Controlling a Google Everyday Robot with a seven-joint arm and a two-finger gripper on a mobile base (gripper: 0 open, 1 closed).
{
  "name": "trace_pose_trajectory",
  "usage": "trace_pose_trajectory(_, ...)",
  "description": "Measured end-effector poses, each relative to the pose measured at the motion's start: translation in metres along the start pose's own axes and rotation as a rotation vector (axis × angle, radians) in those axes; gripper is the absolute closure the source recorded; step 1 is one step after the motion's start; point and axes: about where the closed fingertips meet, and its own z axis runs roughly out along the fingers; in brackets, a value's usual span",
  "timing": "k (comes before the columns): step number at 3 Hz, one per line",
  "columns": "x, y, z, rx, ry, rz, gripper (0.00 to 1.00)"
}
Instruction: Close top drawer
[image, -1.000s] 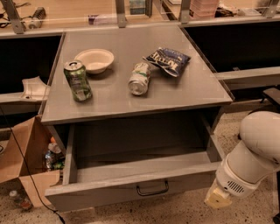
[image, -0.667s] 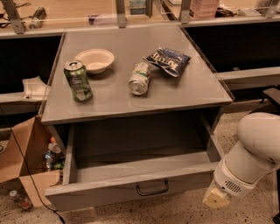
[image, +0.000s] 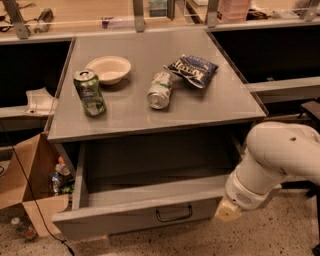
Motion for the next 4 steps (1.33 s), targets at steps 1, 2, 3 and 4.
trace_pose_trajectory(1,-0.022,-0.01,-0.003,0.031,-0.019,-0.027,1.0)
trace_pose_trajectory(2,-0.033,-0.015,-0.004,0.045,-0.032,-0.038,1.0)
trace_pose_trajectory(3,-0.033,-0.015,-0.004,0.045,-0.032,-0.038,1.0)
trace_pose_trajectory(4,-0.047,-0.026,0.003,0.061,-0.04,-0.022,1.0)
